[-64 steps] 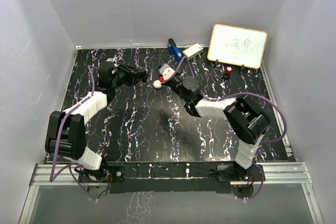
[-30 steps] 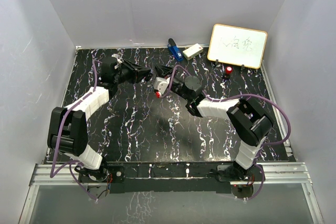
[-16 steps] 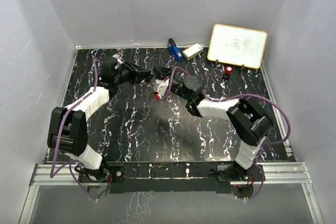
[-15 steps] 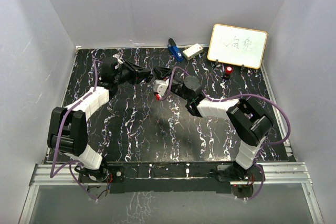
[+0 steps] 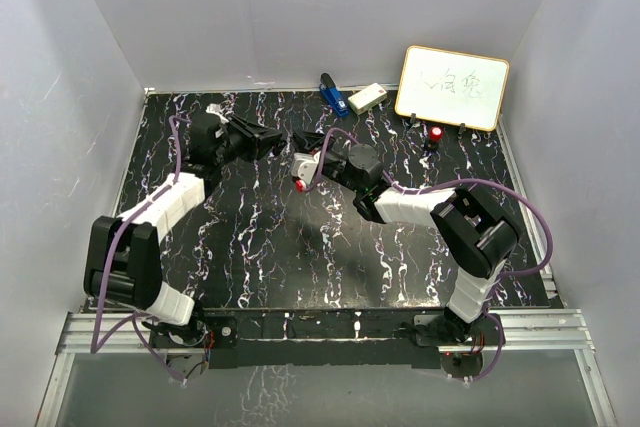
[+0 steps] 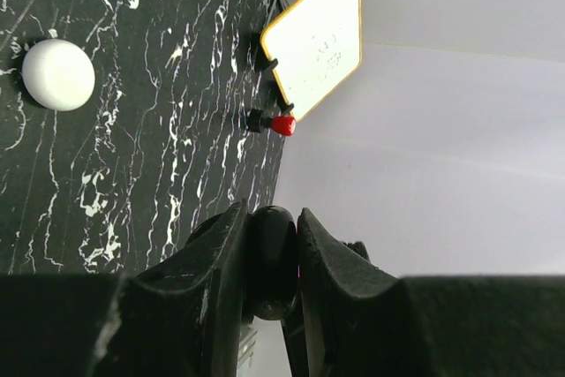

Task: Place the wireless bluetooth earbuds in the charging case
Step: Place the earbud at the center of the board.

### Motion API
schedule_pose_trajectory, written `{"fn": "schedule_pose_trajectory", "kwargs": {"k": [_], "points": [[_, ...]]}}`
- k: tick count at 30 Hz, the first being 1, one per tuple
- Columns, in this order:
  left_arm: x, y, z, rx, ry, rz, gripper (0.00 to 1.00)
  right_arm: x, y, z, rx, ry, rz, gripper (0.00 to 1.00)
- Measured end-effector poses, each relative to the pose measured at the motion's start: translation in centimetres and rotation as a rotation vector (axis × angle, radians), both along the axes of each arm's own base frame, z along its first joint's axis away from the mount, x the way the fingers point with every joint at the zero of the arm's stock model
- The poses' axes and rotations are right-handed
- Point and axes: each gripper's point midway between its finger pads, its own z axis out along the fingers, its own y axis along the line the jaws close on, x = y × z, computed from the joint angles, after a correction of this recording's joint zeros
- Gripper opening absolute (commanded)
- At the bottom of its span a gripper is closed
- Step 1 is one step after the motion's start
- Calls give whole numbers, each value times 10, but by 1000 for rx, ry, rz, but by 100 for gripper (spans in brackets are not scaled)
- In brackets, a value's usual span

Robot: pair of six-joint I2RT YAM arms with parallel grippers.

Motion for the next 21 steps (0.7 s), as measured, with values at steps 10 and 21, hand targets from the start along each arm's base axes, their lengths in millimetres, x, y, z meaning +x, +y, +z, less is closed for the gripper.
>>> {"fn": "schedule_pose_trajectory", "kwargs": {"k": [10, 21], "points": [[-11, 8, -14, 34, -58, 112, 0, 6, -7, -3, 34, 73, -56, 0], [-11, 7, -16, 32, -140, 188, 0, -1, -3, -19, 0, 160, -95, 0]]}}
